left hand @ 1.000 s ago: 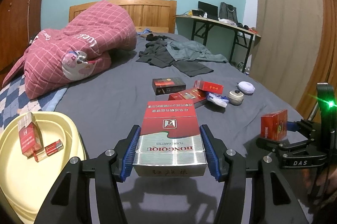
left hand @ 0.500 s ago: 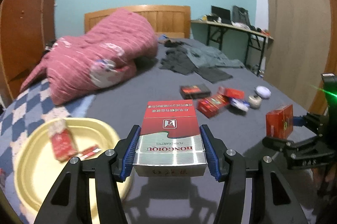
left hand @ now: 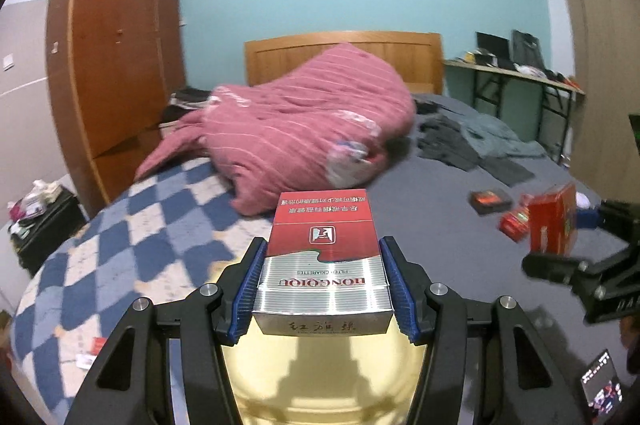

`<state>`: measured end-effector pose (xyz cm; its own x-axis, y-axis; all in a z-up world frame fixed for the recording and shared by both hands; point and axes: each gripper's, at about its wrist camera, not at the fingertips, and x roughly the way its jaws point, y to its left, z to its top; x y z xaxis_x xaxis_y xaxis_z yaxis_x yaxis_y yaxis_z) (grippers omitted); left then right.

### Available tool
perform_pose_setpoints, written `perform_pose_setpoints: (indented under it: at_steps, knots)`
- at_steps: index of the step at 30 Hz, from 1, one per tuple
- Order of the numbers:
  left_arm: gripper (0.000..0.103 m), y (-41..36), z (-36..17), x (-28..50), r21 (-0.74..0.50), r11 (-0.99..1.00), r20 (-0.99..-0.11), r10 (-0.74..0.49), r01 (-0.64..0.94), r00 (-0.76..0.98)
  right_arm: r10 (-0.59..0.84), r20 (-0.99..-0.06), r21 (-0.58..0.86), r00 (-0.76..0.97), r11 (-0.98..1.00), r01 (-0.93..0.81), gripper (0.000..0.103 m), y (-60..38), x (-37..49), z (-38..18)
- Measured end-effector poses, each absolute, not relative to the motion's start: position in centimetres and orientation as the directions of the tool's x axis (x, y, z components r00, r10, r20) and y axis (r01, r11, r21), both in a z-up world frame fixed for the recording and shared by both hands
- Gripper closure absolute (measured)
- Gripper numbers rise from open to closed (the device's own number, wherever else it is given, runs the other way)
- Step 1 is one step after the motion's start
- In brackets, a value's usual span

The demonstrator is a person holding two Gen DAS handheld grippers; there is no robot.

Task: Organize objects
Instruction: 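Lift both held packs and carry them over the yellow basin, then open the left tool and the right tool to drop both packs into the basin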

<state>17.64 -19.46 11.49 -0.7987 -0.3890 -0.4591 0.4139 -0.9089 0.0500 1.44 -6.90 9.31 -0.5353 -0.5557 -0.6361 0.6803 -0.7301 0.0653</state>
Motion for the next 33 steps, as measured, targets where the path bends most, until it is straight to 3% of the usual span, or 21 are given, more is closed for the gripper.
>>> perform_pose_setpoints:
  at_steps: [9,16,33]
  knots:
    - [0.047,-23.4,9.5,16.0,0.003,-0.9,-0.48,-0.383,0.436,-0.789,-0.553,-0.669,-0.001,-0.498,-0.668,0.744,0.012,-13.9,1.3,7.7]
    - [0.047,-28.4,2.2,12.8,-0.125,-0.865,-0.637,-0.307,0.487,-0.707,-0.506,-0.752,0.002,-0.423,-0.643,0.766,0.012,-18.0,0.1,1.8]
    - [0.048,-32.3,-1.4,7.4,-0.1,-0.844,-0.746,-0.287,0.527,-0.601,-0.435,-0.817,-0.075,-0.379,-0.571,0.817,0.012,-23.5,-1.2,-3.0]
